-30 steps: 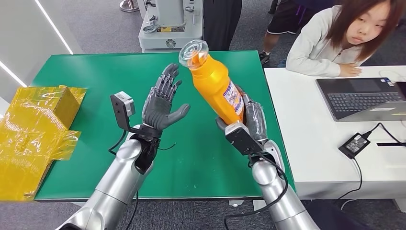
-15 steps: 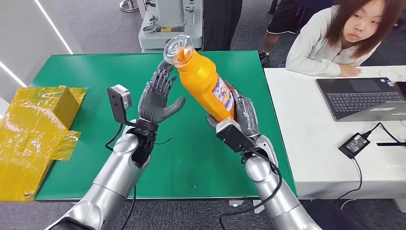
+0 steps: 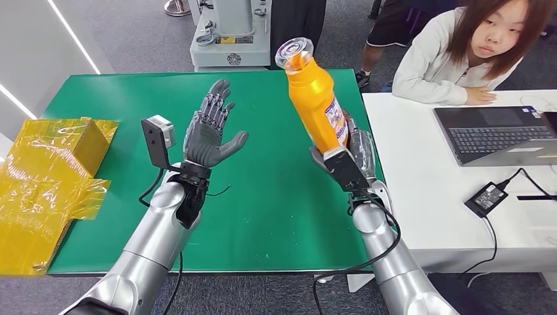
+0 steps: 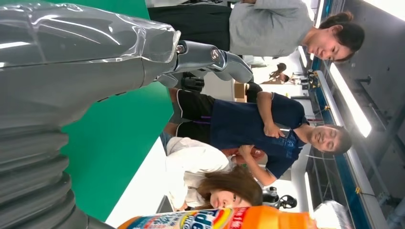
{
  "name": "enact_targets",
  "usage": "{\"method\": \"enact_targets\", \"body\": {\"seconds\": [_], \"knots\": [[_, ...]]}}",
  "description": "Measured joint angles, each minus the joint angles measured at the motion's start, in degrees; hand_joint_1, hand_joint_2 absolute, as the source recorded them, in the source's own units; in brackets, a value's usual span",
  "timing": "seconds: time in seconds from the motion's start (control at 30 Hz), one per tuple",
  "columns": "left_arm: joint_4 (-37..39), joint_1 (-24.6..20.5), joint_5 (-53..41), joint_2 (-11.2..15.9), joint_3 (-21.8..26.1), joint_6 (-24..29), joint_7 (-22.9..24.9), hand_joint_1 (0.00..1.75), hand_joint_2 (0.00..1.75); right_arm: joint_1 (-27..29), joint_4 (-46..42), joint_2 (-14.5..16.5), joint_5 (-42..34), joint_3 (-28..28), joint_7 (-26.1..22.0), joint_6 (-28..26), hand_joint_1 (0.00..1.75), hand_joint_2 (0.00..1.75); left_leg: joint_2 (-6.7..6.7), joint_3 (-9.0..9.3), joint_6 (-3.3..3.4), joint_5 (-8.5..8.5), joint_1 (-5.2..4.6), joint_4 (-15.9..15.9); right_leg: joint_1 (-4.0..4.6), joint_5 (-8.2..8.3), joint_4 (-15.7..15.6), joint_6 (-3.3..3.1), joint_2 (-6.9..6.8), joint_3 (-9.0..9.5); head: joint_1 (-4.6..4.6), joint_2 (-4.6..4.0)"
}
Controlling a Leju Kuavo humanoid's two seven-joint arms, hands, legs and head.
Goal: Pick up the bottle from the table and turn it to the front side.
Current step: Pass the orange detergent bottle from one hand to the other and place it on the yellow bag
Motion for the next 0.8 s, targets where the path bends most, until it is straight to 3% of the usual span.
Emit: {"method": "enact_targets", "body": {"seconds": [0.8], "knots": [[-1.4,0.0,0.0,-2.1,0.0,-3.1,0.9,0.0,1.75,-4.7,8.4,3.5,3.9,1.2,0.5,0.7,1.75,1.75,-0.01,-0.01,0.0,0.0,0.0,0.0,0.0,0.0,0.0,0.0,-0.01,0.0,0.0,0.0]]}}
